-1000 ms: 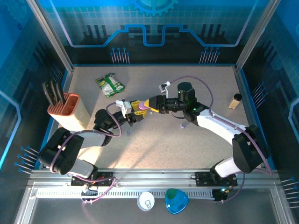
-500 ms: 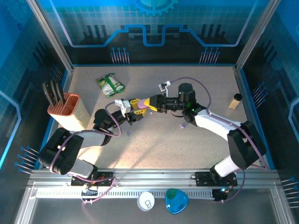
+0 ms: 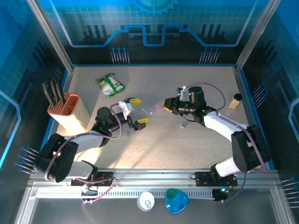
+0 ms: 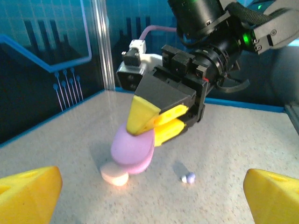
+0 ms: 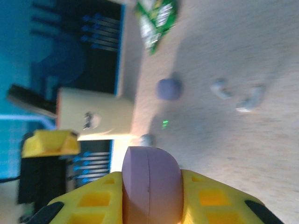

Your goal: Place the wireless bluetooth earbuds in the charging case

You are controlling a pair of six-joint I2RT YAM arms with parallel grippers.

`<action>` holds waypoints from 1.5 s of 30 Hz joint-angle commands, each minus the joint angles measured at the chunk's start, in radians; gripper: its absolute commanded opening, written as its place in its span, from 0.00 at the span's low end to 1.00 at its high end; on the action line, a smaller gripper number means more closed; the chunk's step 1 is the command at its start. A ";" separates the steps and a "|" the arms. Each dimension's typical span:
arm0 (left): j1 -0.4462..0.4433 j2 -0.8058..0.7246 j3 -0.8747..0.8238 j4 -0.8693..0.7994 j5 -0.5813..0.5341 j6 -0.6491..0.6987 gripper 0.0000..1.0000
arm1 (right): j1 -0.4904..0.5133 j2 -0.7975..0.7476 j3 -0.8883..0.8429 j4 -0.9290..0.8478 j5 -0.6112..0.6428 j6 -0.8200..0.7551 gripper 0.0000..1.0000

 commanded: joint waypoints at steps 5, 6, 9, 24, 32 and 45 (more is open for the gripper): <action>-0.041 -0.054 0.110 -0.487 0.025 0.264 0.99 | -0.184 -0.042 -0.127 -0.101 0.131 -0.111 0.21; -0.045 -0.049 0.114 -0.491 0.026 0.267 0.99 | -0.212 -0.038 -0.146 -0.094 0.139 -0.111 0.21; -0.055 -0.038 0.126 -0.506 0.036 0.279 0.99 | -0.269 -0.027 -0.189 -0.090 0.177 -0.129 0.21; -0.065 -0.027 0.134 -0.481 -0.023 0.235 0.99 | -0.314 0.043 -0.233 -0.103 0.301 -0.215 0.49; -0.055 -0.006 0.208 -0.596 -0.427 0.083 0.99 | -0.206 -0.127 -0.120 -0.322 0.489 -0.410 0.79; 0.122 0.106 0.347 -0.864 -0.718 -0.403 0.99 | 0.230 -0.090 0.097 -0.330 0.569 -0.702 0.81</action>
